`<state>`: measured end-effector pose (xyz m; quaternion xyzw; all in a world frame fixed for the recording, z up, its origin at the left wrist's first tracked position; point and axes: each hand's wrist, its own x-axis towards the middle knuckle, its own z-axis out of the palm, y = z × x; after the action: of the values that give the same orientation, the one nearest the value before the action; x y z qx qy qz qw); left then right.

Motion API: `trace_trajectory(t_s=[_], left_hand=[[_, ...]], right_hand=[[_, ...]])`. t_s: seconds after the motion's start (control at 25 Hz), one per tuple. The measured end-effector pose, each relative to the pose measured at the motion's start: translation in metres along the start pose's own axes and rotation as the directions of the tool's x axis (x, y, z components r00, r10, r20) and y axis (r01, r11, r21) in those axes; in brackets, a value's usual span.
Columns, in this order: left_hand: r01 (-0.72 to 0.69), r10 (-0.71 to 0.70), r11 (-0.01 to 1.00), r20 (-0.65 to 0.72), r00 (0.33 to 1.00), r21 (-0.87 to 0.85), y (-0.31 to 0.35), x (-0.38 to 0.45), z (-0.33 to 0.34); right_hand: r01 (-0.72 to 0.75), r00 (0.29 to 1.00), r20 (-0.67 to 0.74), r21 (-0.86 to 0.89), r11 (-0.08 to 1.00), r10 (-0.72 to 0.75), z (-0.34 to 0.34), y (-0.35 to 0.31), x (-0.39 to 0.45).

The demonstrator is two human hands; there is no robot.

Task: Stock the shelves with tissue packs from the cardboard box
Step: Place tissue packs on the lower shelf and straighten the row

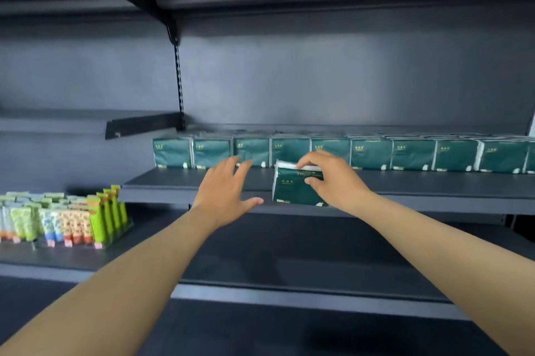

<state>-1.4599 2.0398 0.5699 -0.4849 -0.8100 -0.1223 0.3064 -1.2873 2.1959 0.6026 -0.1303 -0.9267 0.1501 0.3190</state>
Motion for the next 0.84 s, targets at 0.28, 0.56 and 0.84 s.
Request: trace_trajectory(t_s=[0.28,0.56,0.84], left_hand=[[-0.019,0.018,1.000,-0.018,1.000,-0.013,-0.107,0.045,0.024],[-0.104,0.100,0.993,0.070,0.993,0.061,-0.157,0.107,0.059],[-0.156,0.130,0.986,0.320,0.939,0.058,-0.168,0.182,0.087]], right_hand=[[-0.092,0.991,-0.107,-0.081,0.992,0.083,0.060,-0.039,0.089],[-0.153,0.987,-0.083,-0.189,0.970,0.140,0.112,-0.025,0.162],[-0.008,0.969,0.213,-0.484,0.875,0.126,0.121,0.008,0.229]])
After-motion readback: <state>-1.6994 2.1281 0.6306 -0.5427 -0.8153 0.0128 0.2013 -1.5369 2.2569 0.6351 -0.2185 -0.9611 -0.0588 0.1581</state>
